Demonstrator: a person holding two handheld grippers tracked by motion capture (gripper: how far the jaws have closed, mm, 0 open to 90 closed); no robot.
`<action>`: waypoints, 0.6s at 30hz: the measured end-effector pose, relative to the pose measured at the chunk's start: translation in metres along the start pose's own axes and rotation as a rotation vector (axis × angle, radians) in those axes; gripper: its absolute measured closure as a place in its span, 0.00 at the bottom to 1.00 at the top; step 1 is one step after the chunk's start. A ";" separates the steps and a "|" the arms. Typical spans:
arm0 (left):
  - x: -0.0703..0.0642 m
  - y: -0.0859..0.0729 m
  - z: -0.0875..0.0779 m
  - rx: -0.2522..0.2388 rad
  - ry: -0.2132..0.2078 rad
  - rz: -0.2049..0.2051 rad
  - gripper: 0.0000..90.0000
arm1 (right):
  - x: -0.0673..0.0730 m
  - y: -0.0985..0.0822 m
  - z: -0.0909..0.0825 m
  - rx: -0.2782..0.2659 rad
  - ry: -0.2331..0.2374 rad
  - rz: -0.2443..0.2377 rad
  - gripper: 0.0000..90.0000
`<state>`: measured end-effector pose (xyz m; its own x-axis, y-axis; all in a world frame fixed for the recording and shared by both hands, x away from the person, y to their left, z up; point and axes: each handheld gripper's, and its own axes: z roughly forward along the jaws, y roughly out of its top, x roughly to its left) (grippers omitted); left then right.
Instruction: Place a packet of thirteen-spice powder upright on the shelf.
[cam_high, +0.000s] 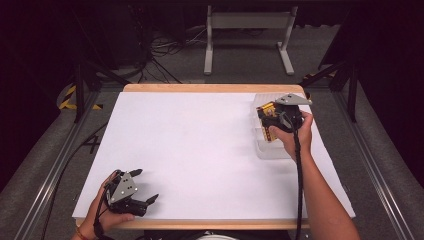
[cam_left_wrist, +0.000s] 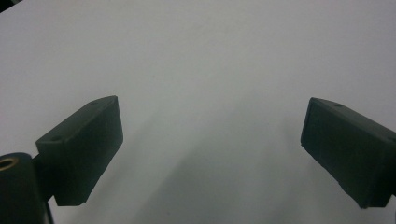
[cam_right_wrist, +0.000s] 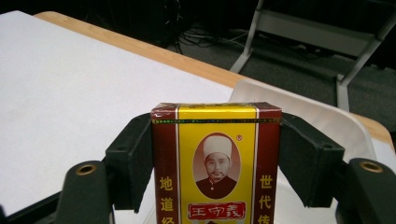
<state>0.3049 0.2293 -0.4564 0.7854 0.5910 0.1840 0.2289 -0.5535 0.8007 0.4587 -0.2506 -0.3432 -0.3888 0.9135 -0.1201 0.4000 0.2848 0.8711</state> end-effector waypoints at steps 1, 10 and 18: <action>0.000 0.000 0.000 0.001 0.001 0.000 0.07 | -0.001 0.000 0.000 0.005 -0.002 0.004 0.36; 0.000 0.000 0.000 -0.003 0.001 0.002 0.07 | -0.006 -0.002 -0.004 0.026 -0.014 0.011 0.35; 0.000 0.000 0.000 -0.003 0.000 0.003 0.07 | -0.009 -0.006 -0.012 0.054 -0.028 0.009 0.34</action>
<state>0.3047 0.2294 -0.4564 0.7859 0.5894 0.1869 0.2244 -0.5537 0.8019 0.4503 -0.2643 -0.3417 -0.3619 0.9236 -0.1267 0.4482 0.2915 0.8451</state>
